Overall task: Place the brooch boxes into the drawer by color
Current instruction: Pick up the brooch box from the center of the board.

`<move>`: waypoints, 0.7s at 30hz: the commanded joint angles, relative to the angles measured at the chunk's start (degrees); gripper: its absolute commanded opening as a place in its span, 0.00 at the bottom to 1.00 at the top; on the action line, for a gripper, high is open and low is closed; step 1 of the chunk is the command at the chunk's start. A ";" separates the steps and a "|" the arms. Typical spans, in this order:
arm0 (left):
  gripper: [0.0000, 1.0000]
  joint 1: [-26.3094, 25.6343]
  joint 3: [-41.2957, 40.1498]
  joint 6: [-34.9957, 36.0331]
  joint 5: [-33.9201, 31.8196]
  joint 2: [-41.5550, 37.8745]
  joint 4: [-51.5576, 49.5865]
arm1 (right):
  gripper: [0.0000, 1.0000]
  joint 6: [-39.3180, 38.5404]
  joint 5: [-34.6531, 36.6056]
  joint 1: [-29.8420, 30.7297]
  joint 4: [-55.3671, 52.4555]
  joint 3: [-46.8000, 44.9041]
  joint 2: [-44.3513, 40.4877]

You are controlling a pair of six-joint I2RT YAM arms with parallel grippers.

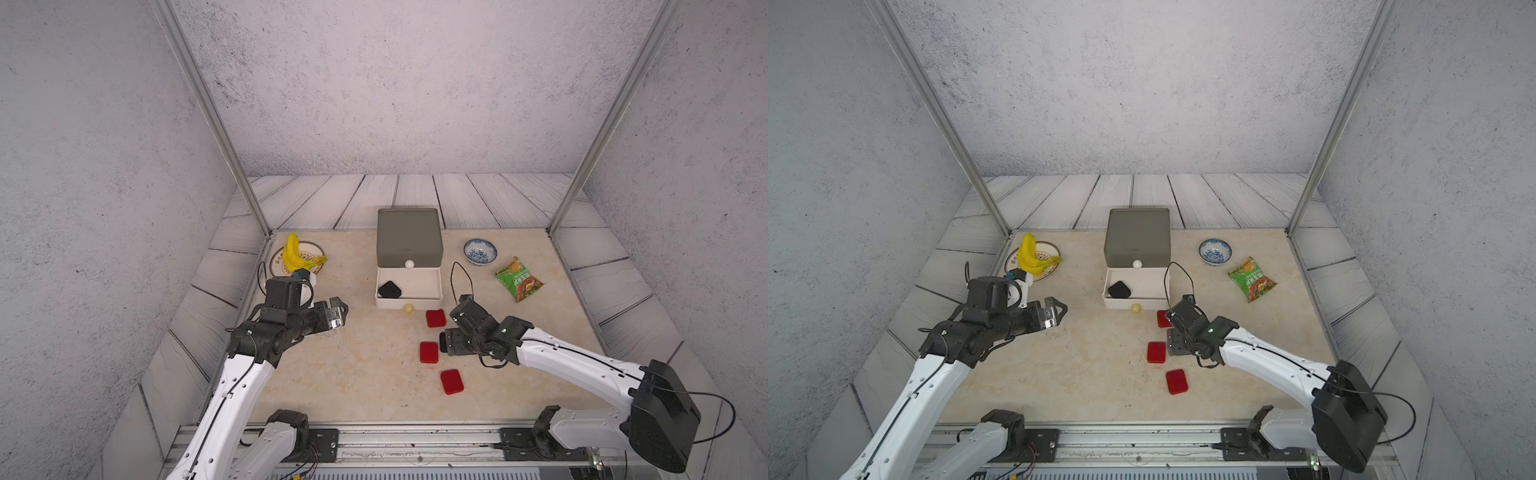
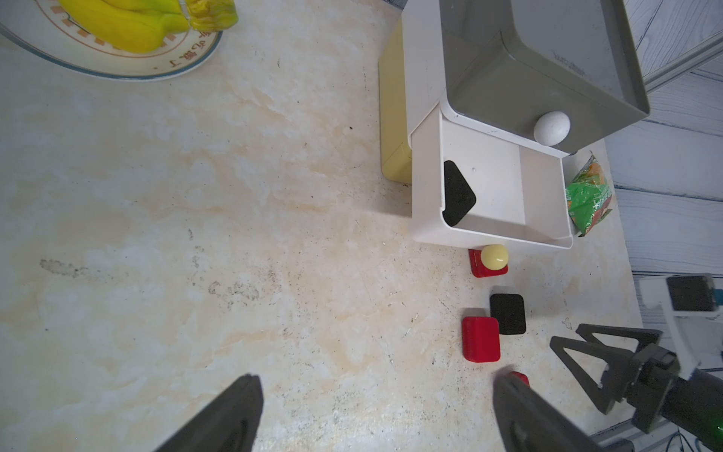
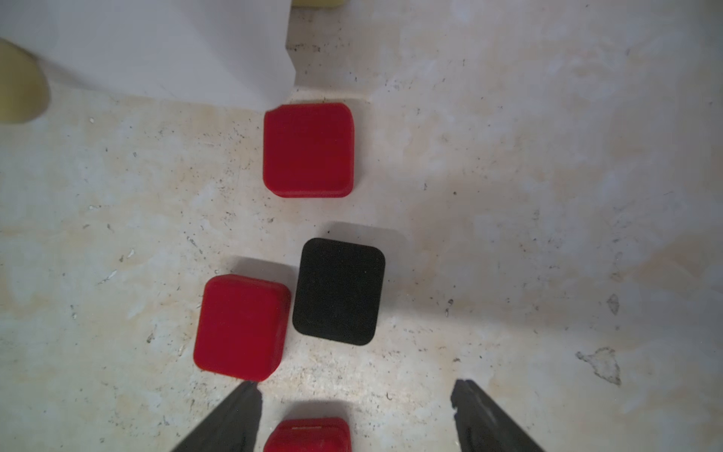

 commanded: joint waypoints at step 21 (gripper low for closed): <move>0.98 -0.23 0.76 0.41 -0.91 0.37 -0.31 | 0.82 0.49 -1.62 -3.51 9.10 0.72 12.88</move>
